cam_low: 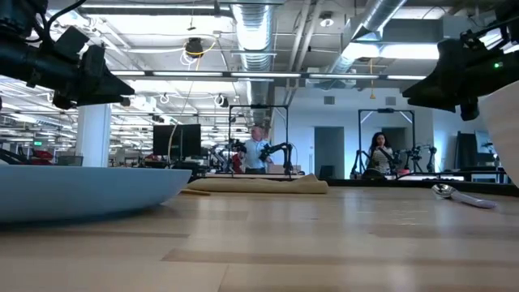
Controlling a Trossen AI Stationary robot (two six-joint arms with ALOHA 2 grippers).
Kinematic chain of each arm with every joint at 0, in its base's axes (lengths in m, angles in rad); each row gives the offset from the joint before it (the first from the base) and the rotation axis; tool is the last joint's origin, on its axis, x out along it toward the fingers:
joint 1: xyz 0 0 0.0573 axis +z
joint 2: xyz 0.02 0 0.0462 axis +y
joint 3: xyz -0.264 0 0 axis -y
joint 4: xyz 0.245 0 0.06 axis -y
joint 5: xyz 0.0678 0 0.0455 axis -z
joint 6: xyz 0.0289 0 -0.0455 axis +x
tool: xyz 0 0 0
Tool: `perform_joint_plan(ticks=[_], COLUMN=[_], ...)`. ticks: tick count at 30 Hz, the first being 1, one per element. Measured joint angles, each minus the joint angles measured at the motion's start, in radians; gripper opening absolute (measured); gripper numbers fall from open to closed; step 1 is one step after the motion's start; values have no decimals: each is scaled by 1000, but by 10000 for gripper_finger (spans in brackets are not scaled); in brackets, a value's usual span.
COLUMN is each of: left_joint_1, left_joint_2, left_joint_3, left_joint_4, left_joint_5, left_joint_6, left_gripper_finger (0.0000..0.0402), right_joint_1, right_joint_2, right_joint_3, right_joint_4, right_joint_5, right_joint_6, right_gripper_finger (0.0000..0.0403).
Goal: Set table place
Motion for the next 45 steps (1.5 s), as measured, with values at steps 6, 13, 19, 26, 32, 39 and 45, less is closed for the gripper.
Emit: perform_joint_plan(ticks=[6, 13, 19, 26, 32, 39, 45], left_joint_1=[0, 0, 0, 0, 0, 0, 0], left_joint_2=[0, 0, 0, 0, 0, 0, 0], left_joint_3=[0, 0, 0, 0, 0, -2, -2], left_joint_4=[0, 0, 1, 18, 20, 33, 33], left_joint_5=[0, 0, 0, 0, 6, 31, 32], left_joint_6=[0, 0, 0, -17, -18, -18, -18], left_gripper_finger=[224, 224, 224, 224, 224, 224, 224], right_joint_1=[0, 0, 0, -9, -29, -33, -31], right_joint_2=[0, 0, 0, 0, 0, 3, 29], right_joint_3=[0, 0, 0, 0, 0, 0, 88], right_joint_4=[0, 0, 0, 10, 124, 494, 595], right_joint_5=[0, 0, 0, 4, -86, -108, -130], right_joint_6=[0, 0, 0, -29, -45, -188, -324], right_gripper_finger=[171, 171, 171, 171, 171, 193, 227])
